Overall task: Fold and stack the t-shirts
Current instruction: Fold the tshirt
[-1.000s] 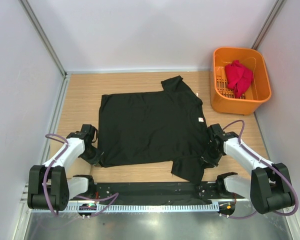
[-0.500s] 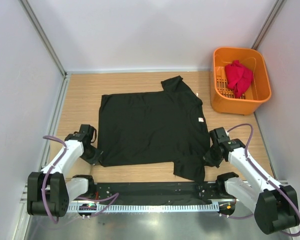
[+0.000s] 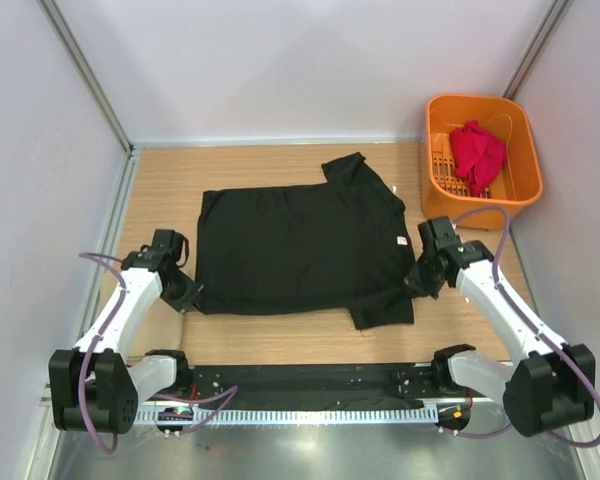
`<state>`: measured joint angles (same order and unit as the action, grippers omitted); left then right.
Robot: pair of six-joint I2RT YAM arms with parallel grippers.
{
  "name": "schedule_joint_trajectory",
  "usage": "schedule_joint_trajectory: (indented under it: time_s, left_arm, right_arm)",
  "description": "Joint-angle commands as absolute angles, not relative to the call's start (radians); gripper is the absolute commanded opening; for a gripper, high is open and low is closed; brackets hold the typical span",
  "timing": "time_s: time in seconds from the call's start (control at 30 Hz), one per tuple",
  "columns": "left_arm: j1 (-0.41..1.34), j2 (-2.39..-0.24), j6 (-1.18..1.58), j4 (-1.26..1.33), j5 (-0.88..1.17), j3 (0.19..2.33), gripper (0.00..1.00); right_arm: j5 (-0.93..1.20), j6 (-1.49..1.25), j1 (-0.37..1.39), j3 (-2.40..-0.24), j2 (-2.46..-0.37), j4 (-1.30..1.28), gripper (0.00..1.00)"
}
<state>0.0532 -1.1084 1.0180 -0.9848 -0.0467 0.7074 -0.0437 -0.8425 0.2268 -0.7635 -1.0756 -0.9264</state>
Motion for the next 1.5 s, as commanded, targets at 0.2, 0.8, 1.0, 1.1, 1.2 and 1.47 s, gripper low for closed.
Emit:
schedule_joint_trajectory:
  time_s: [0.2, 0.8, 1.0, 1.1, 1.2, 1.47]
  left_arm:
    - [0.057, -1.226, 0.891, -0.996, -0.095, 0.848, 0.0]
    - [0.057, -1.492, 0.851, -0.923, -0.118, 1.017, 0.0]
    - [0.052, -1.535, 0.856, -0.913, -0.135, 1.04, 0.01]
    - [0.054, -1.551, 0.854, -0.902, -0.135, 1.049, 0.04]
    - [0.052, -1.581, 0.848, -0.896, -0.133, 1.071, 0.06]
    - [0.052, -1.621, 0.822, -0.893, -0.144, 1.114, 0.09]
  right_arm:
    - [-0.041, -0.693, 0.187, -0.992, -1.275, -0.828, 0.02]
    - [0.104, -0.557, 0.095, -1.212, -1.586, -0.715, 0.02]
    - [0.109, -0.546, 0.077, -1.236, -1.624, -0.704, 0.02]
    - [0.117, -0.543, 0.071, -1.239, -1.646, -0.701, 0.02]
    - [0.114, -0.538, 0.061, -1.239, -1.657, -0.696, 0.01]
    - [0.074, -0.538, 0.06, -1.22, -1.655, -0.709, 0.01]
